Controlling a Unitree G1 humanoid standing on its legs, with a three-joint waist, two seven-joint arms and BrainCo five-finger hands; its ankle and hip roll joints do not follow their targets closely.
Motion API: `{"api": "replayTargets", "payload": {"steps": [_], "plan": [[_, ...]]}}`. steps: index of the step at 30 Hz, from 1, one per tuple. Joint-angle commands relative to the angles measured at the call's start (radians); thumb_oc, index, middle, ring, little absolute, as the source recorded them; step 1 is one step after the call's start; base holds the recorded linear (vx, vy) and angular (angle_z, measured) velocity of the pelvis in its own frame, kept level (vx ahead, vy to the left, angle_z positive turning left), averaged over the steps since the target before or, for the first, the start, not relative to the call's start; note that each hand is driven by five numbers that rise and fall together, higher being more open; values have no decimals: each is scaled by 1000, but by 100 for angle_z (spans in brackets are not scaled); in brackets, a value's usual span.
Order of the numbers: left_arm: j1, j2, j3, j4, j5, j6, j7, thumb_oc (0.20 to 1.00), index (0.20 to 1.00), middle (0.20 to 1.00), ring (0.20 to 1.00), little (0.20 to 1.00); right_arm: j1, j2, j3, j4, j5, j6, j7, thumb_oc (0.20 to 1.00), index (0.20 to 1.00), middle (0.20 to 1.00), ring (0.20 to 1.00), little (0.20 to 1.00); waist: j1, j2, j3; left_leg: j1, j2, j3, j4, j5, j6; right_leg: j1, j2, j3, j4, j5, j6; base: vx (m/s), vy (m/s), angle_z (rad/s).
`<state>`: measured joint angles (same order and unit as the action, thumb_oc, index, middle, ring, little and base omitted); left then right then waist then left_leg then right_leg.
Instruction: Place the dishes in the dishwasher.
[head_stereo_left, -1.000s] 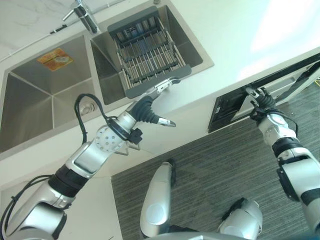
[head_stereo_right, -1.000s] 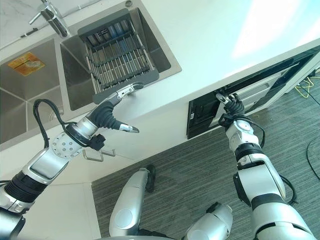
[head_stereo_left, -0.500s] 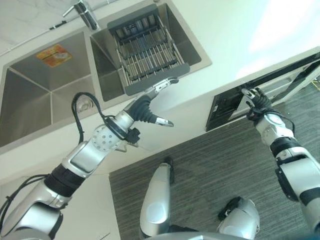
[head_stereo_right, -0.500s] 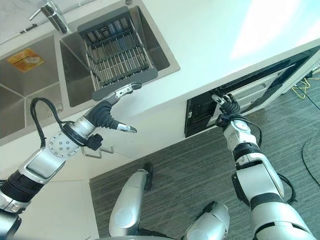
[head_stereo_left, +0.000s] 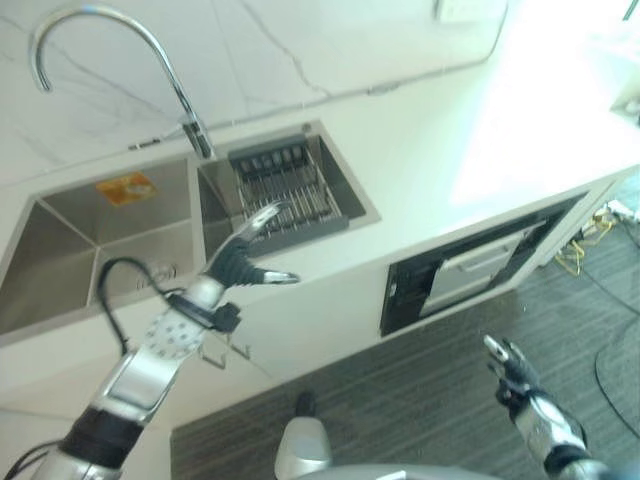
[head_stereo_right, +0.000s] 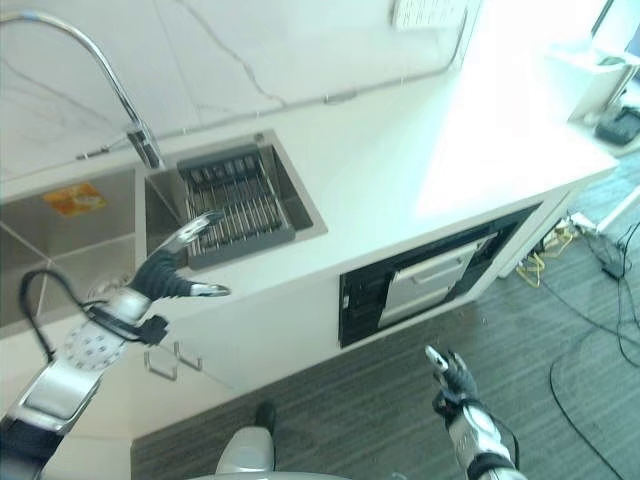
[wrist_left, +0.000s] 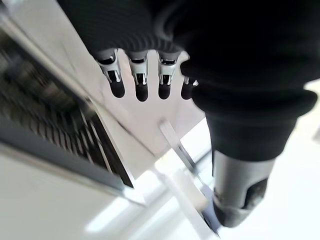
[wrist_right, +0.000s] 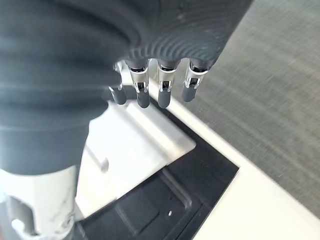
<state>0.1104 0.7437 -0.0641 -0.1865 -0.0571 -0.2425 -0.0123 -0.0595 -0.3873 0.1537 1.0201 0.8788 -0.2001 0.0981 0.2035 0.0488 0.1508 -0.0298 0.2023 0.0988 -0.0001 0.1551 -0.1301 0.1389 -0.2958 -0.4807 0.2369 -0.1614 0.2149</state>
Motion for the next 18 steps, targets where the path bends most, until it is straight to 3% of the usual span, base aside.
{"api": "replayTargets", "payload": {"steps": [1, 4, 8, 14, 18], "plan": [[-79, 0, 43, -46, 21, -109, 31, 1000, 1000, 1000, 1000, 1000, -196, 24, -8, -8, -37, -13, 20, 1000, 1000, 1000, 1000, 1000, 21, -27, 46, -36, 27, 5, 70, -44, -27, -19, 23, 81, -131, 153, -45, 27, 5, 14], [5, -60, 81, 10, -3, -144, 48, 1000, 1000, 1000, 1000, 1000, -153, 39, -15, -8, -67, -2, 7, 1000, 1000, 1000, 1000, 1000, 25, -25, 16, 6, 38, 5, 15, -24, -37, 16, 40, 69, -174, 159, -55, 32, -15, 16], [55, -101, 58, 103, -41, -184, 12, 1000, 1000, 1000, 1000, 1000, -140, 48, -27, 24, -63, 11, 14, 1000, 1000, 1000, 1000, 1000, 32, -22, -10, 45, 49, 9, -39, -5, -50, 47, 64, 54, -216, 168, -64, 20, -36, 14], [105, -136, -72, 389, -51, -272, 19, 1000, 1000, 1000, 1000, 1000, -104, 78, -26, 119, -107, -1, 25, 1000, 1000, 1000, 1000, 1000, 25, -18, -26, 70, 46, -15, -63, -4, -52, 57, 95, 70, -237, 163, -79, -9, -20, 8], [148, -181, -122, 568, -56, -289, 64, 1000, 1000, 1000, 1000, 1000, -82, 82, -53, 152, -121, 16, 24, 1000, 1000, 1000, 1000, 1000, 13, -16, -25, 84, 50, -5, -62, -11, -51, 53, 97, 73, -229, 157, -81, -22, -2, -1]]}}
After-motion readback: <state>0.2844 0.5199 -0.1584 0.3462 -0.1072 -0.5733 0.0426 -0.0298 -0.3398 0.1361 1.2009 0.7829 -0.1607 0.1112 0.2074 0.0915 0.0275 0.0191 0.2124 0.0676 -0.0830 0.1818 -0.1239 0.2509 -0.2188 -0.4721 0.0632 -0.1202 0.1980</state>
